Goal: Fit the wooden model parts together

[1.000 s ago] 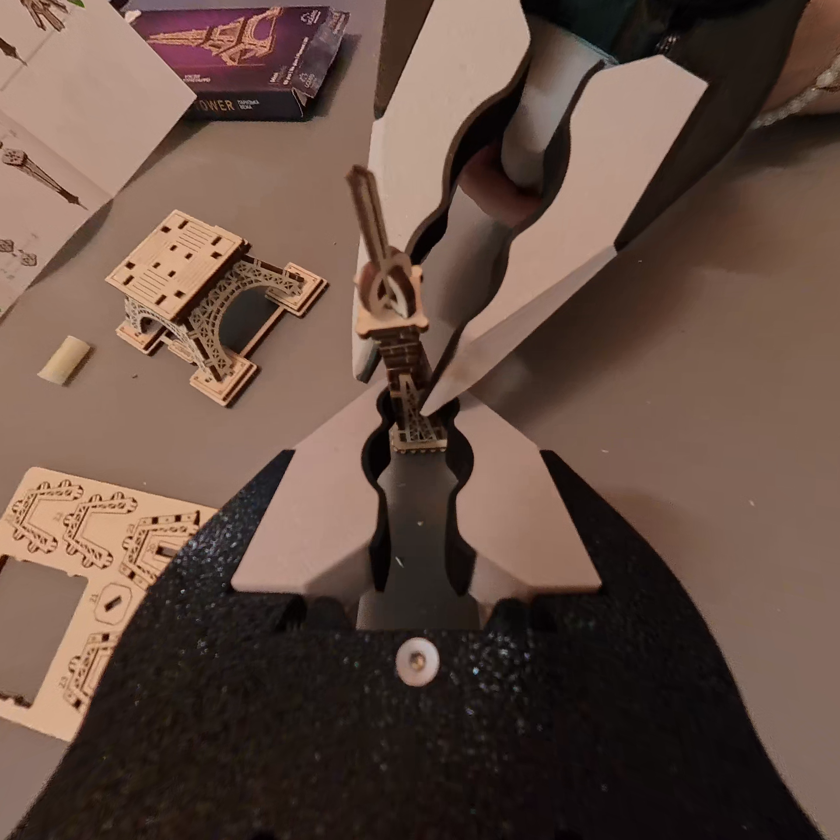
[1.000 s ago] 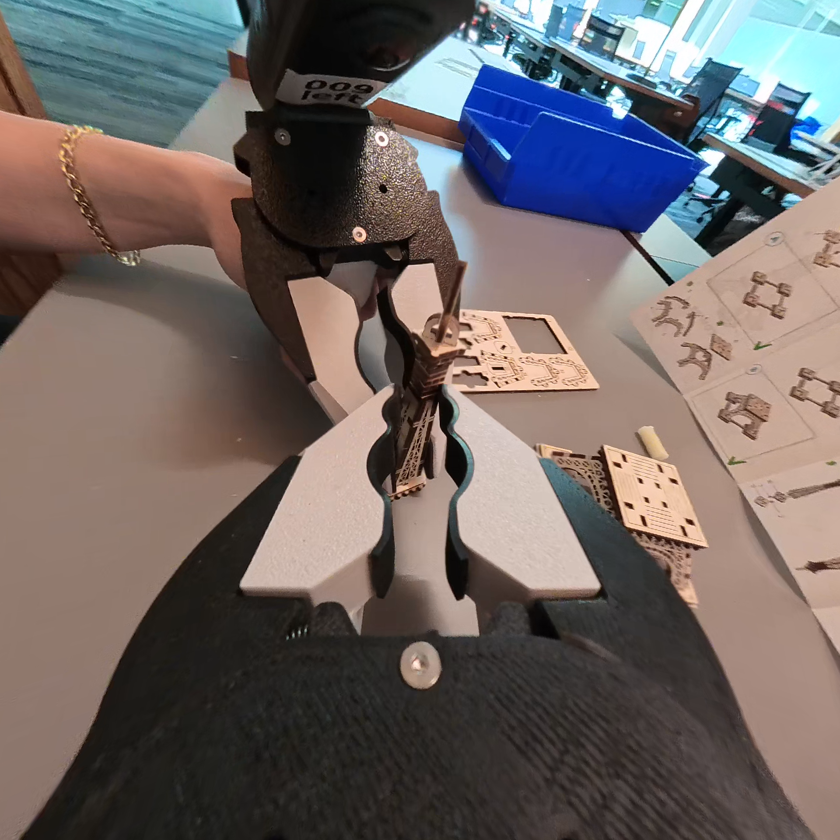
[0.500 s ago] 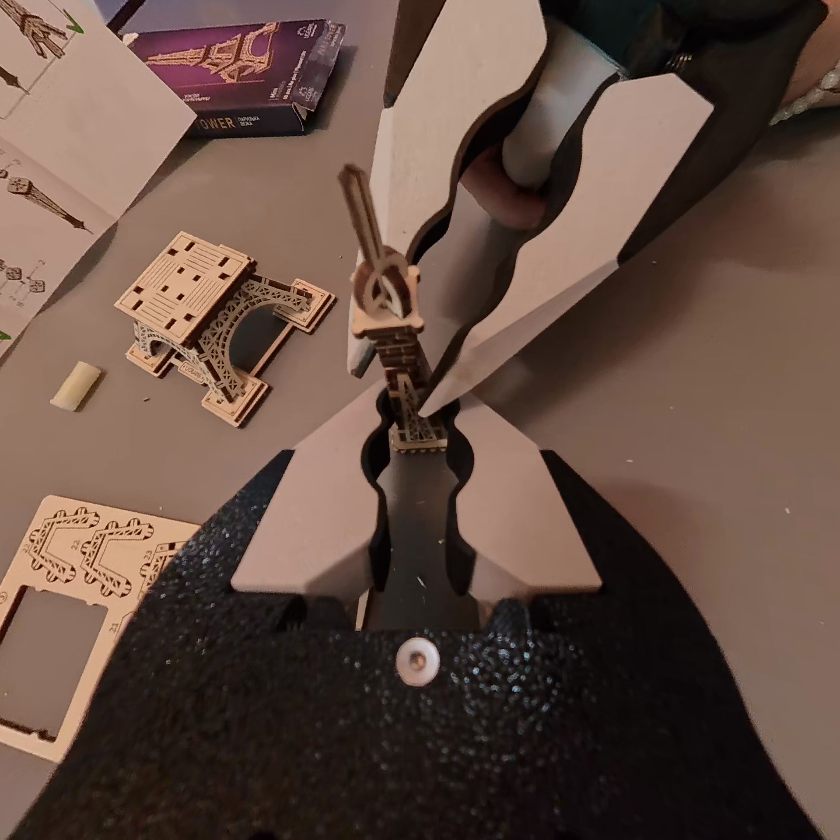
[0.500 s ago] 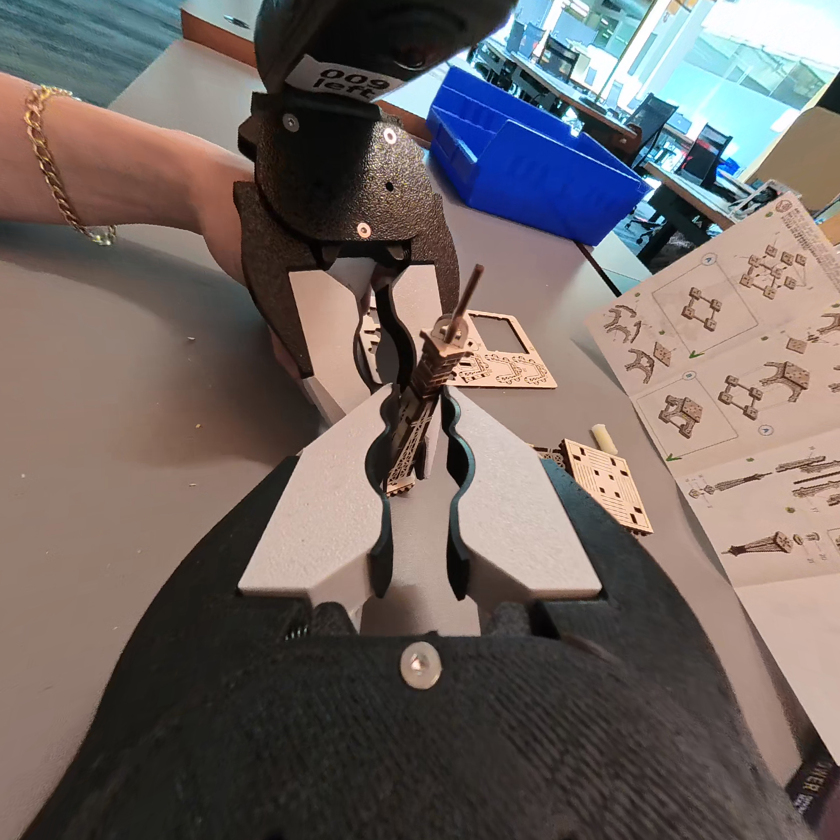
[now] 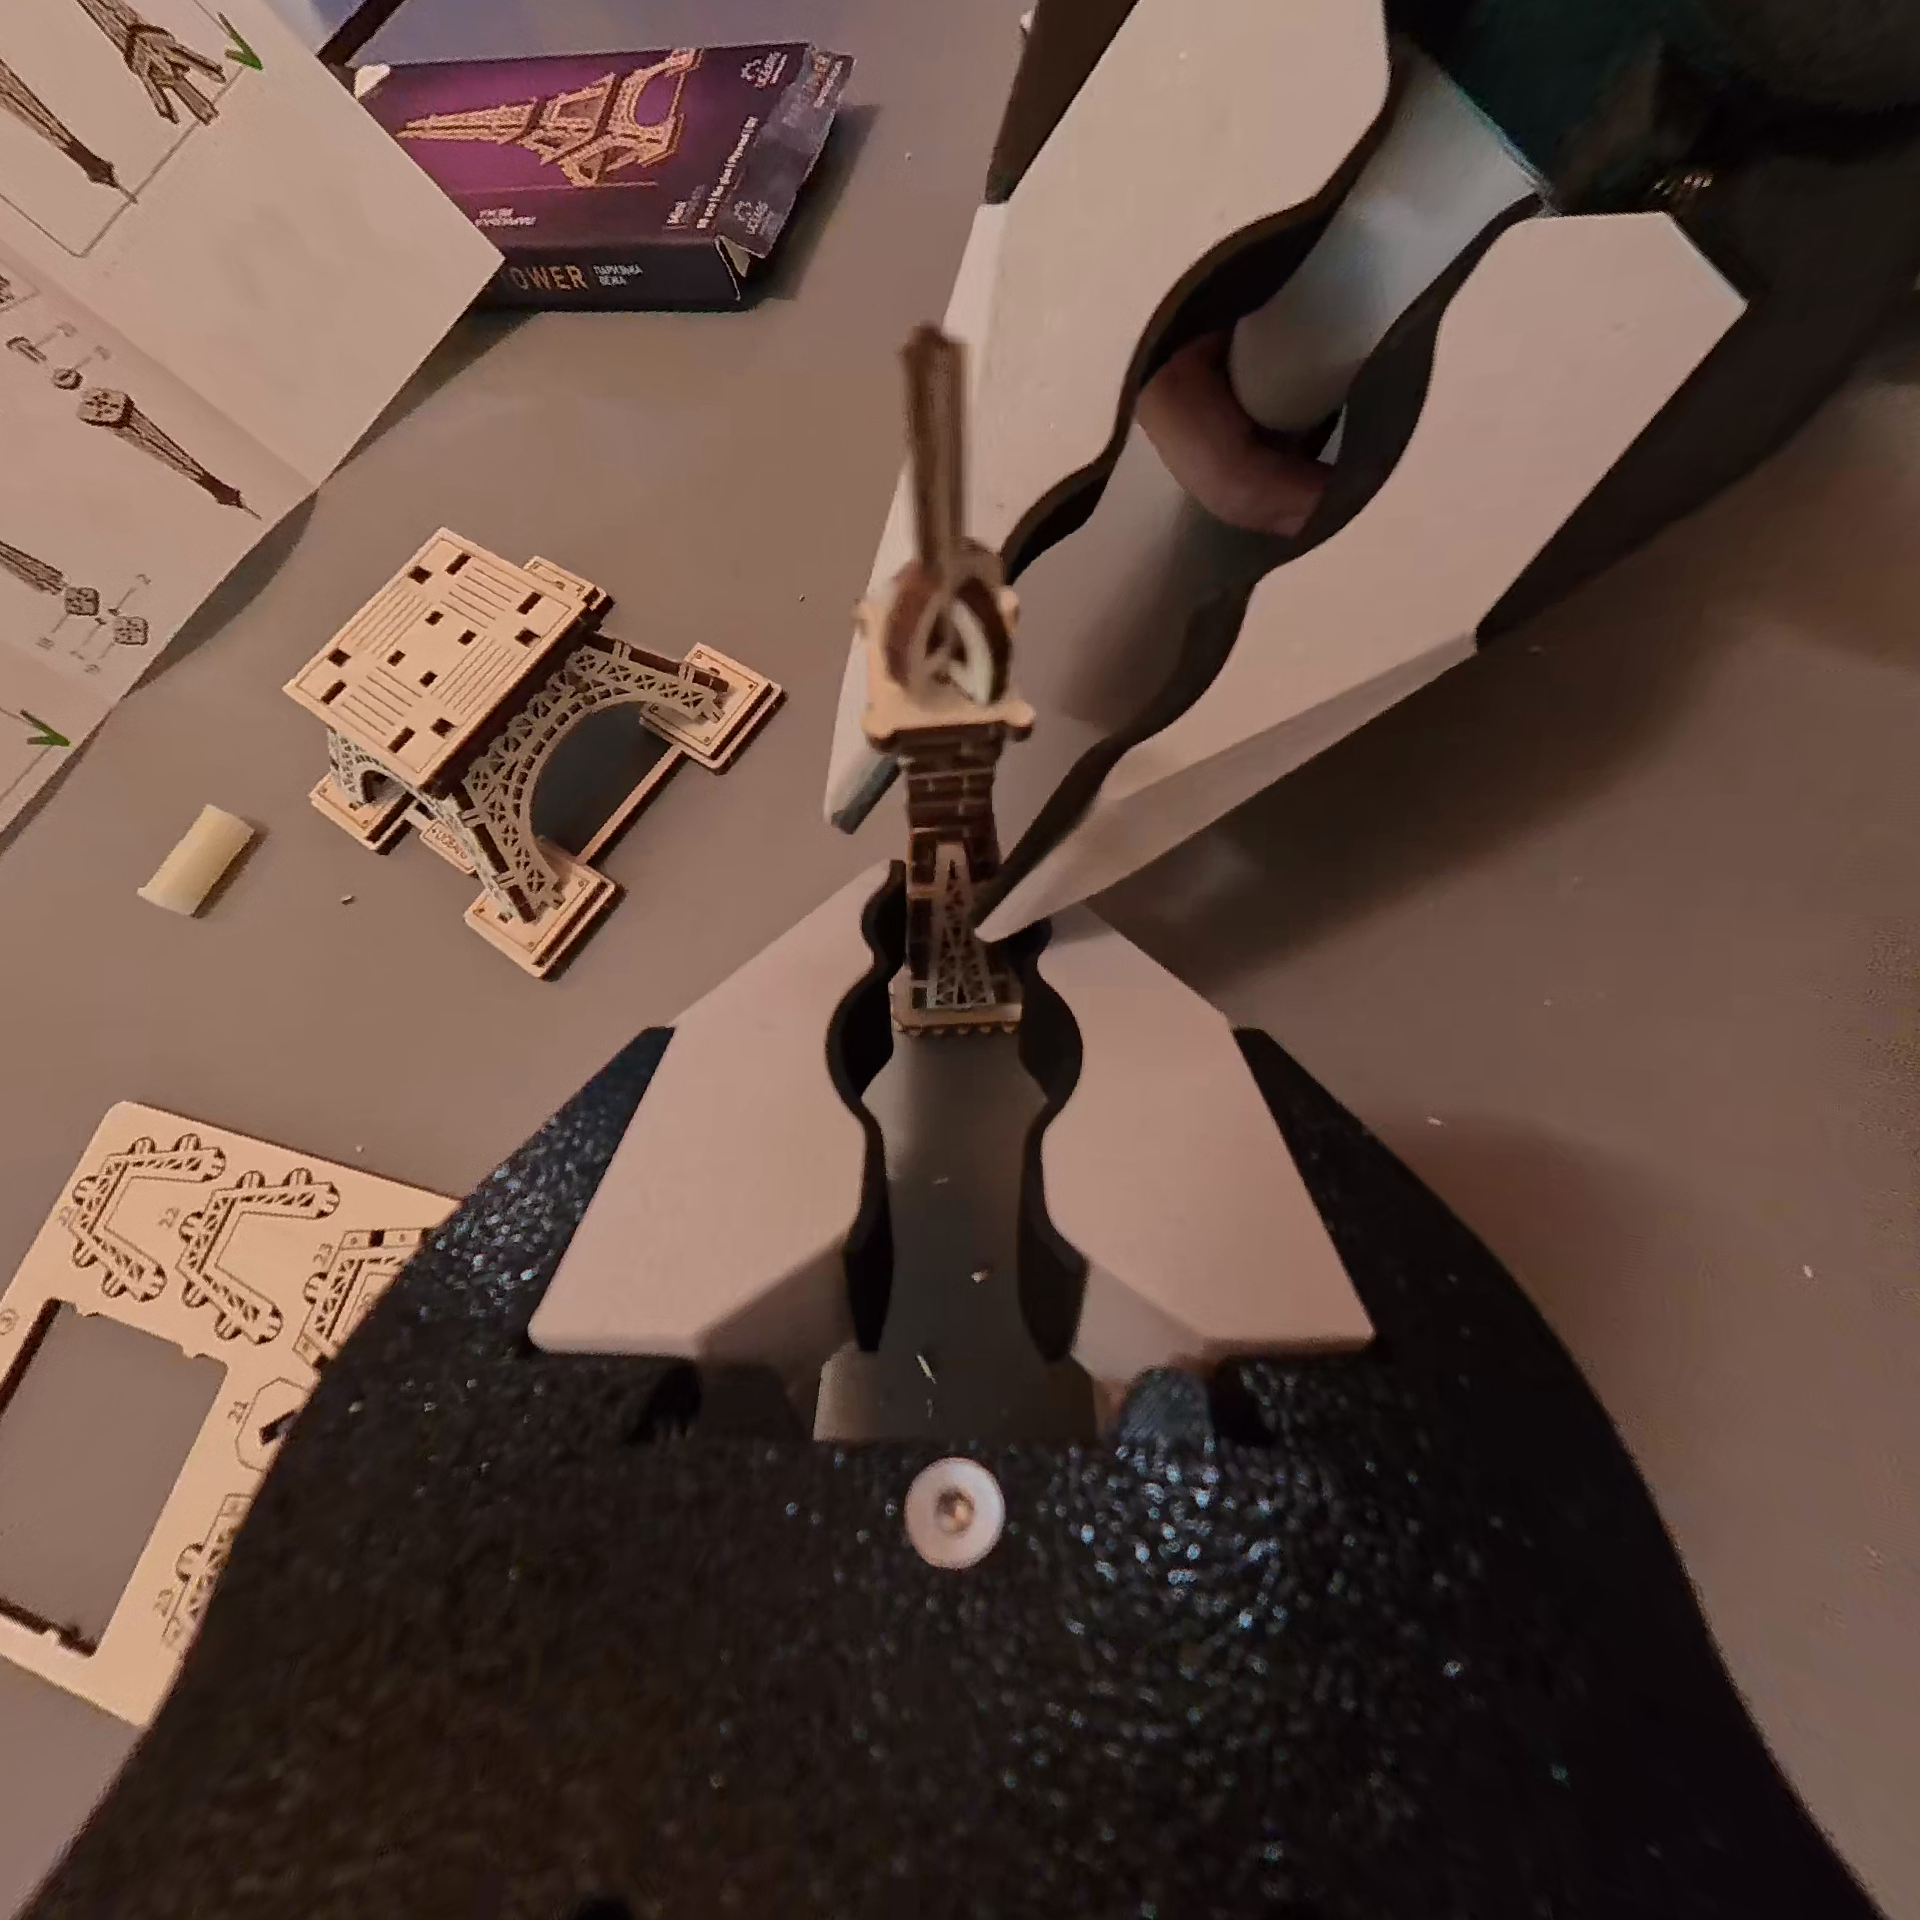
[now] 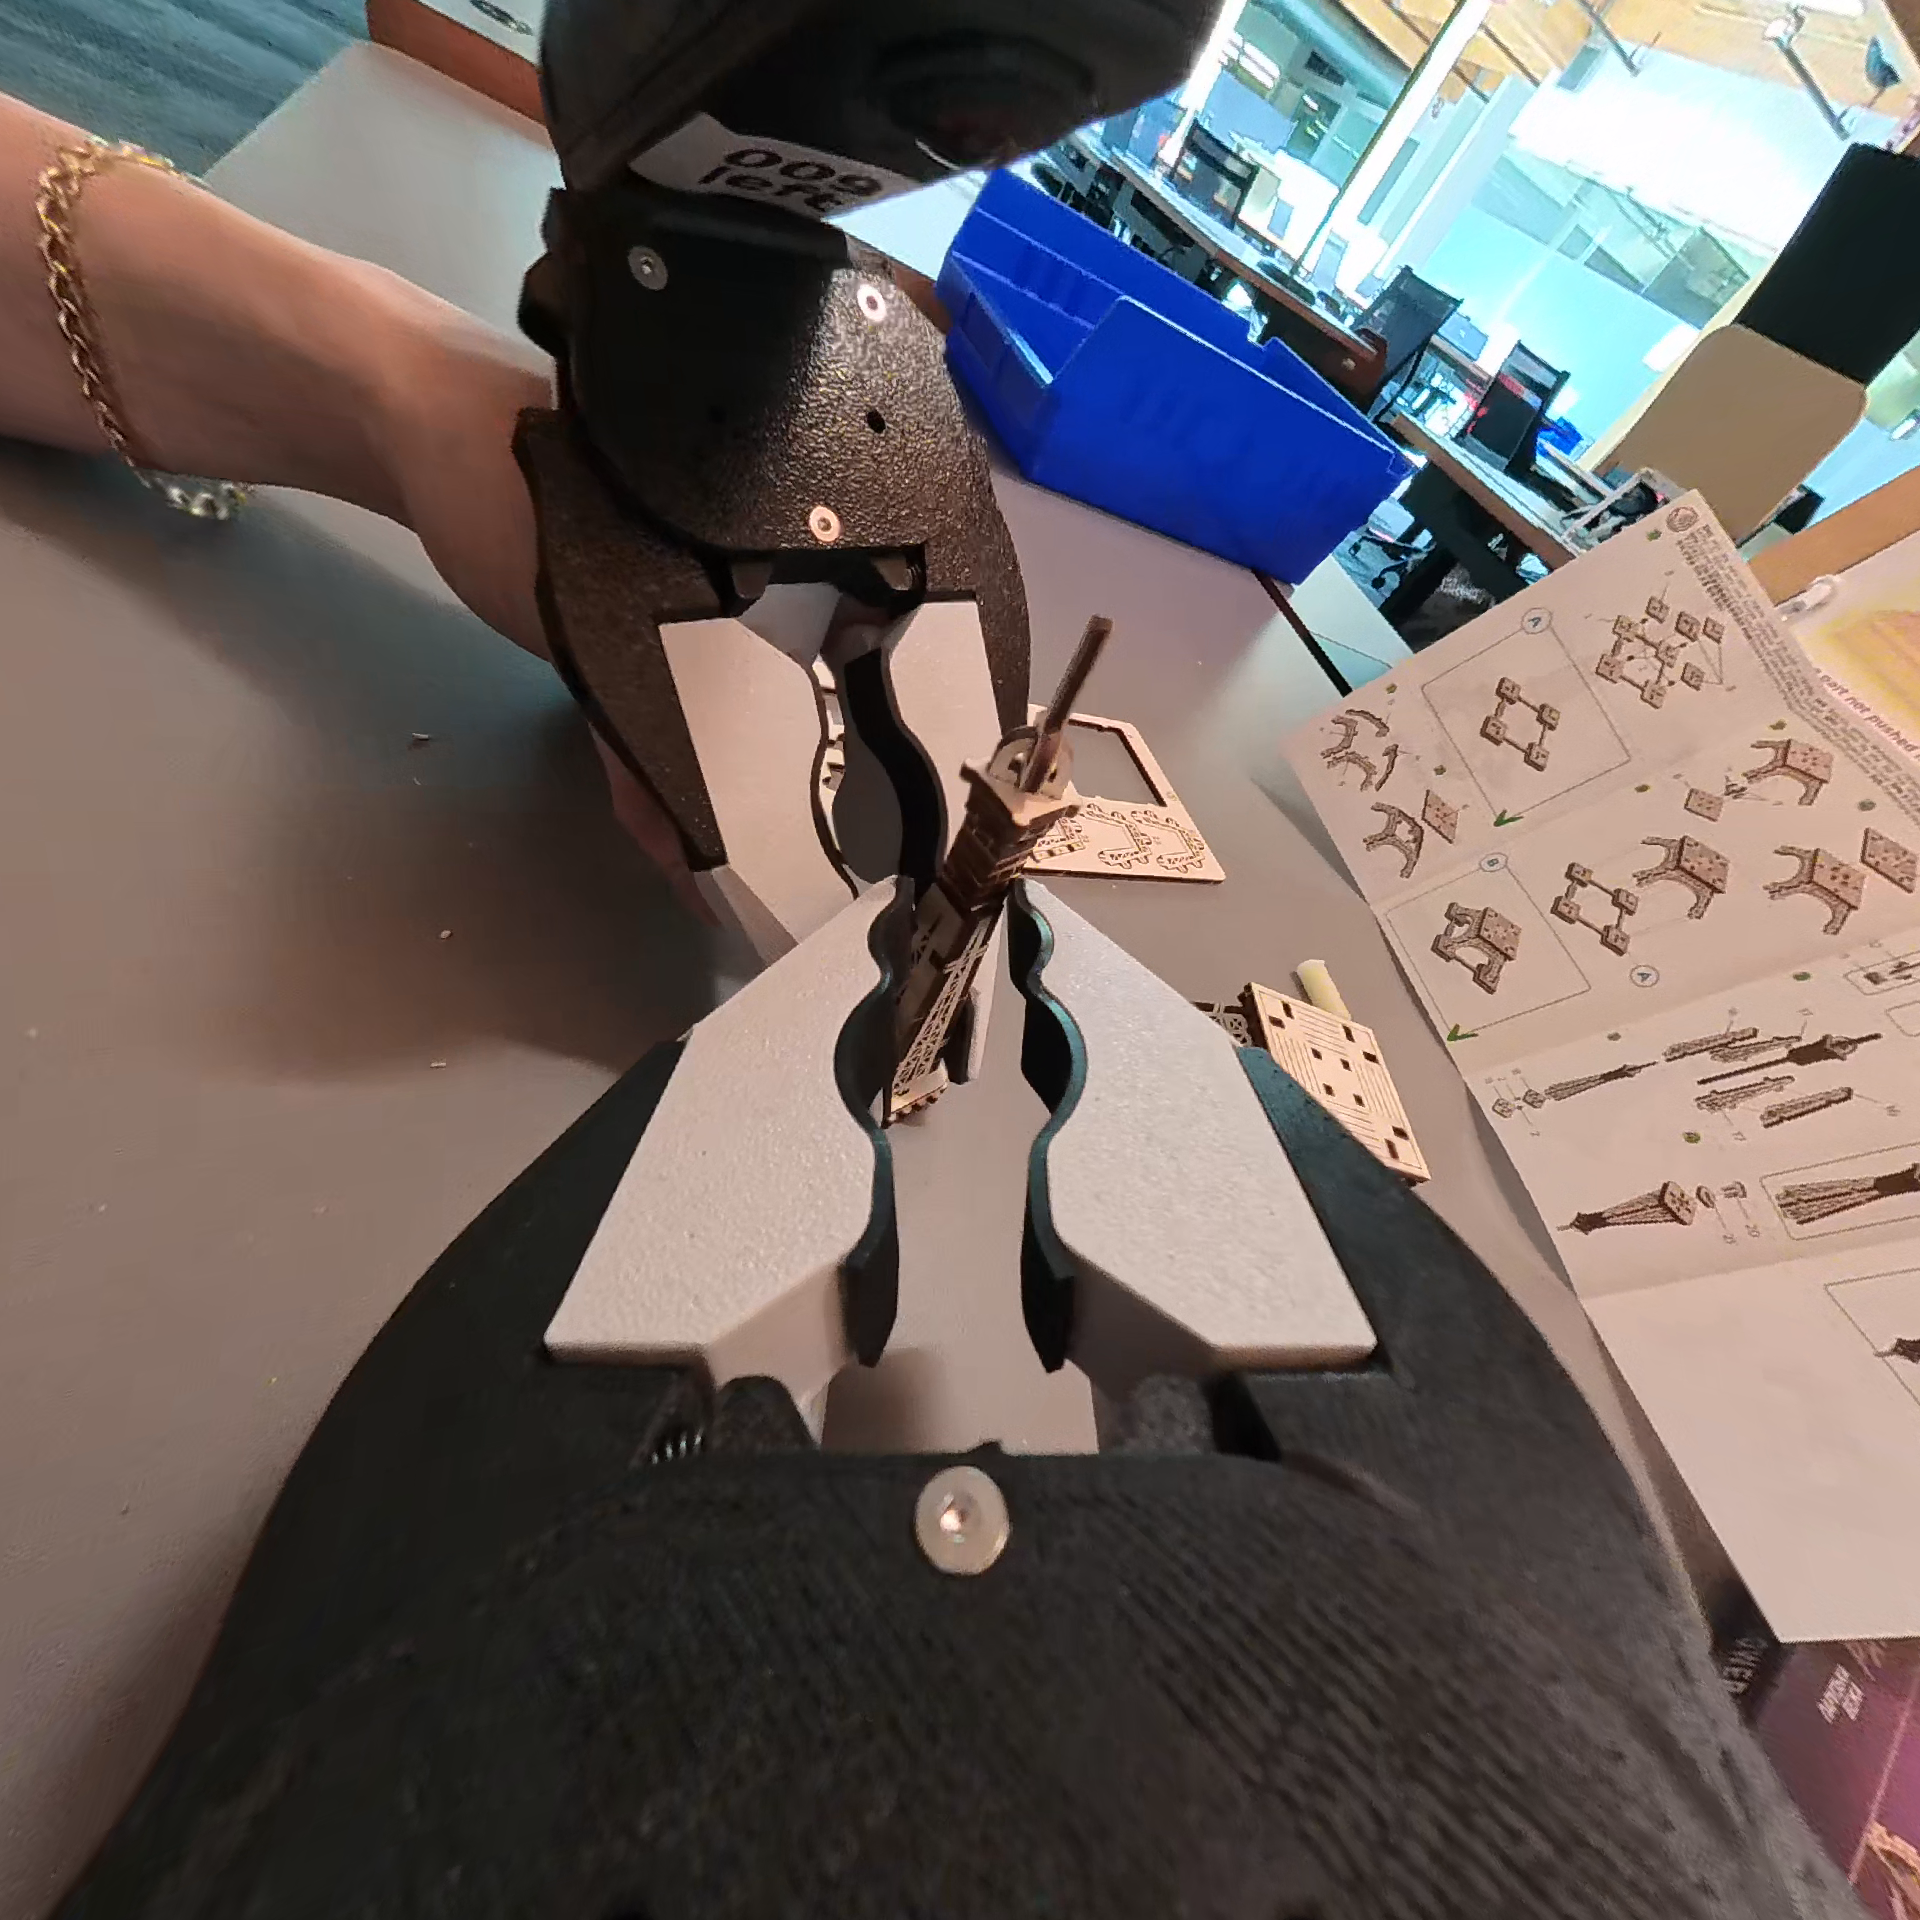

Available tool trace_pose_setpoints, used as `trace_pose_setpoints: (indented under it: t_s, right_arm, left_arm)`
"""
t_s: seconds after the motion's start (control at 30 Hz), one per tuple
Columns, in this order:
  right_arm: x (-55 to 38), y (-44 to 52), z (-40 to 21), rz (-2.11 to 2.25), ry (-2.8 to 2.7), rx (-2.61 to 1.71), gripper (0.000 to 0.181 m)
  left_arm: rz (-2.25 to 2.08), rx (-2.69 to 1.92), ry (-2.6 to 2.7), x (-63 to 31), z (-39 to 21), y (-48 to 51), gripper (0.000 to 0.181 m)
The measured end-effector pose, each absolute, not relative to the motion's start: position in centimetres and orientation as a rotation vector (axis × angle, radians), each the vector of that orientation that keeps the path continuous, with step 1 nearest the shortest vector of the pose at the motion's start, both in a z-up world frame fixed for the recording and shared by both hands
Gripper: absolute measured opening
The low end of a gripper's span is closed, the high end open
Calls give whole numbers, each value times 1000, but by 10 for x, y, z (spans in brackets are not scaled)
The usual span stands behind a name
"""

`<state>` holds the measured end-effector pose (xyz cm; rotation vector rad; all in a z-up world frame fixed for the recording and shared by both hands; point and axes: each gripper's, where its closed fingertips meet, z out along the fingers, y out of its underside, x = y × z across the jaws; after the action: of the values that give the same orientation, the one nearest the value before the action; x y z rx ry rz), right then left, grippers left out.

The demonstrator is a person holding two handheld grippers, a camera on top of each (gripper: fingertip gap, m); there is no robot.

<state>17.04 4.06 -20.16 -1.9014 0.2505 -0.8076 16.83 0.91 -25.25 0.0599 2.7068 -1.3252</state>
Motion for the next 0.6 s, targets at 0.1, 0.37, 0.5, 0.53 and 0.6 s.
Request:
trace_pose_setpoints:
  t_s: [0.1,0.37,0.5,0.53,0.6]
  right_arm:
    - [168,39,-201,-828,223,-1897,15]
    - [167,41,-201,-844,147,-1891,15]
    - [167,41,-201,-799,142,-1892,15]
    - [168,41,-201,-780,146,-1894,15]
    - [170,42,-202,-755,141,-1897,15]
  left_arm:
    - [-1327,70,2701,167,-252,8,17]
    - [-1291,103,2655,168,-253,8,17]
    - [-1278,113,2637,168,-253,8,17]
    - [-1282,106,2648,169,-254,8,17]
    - [-1291,88,2673,169,-254,8,17]
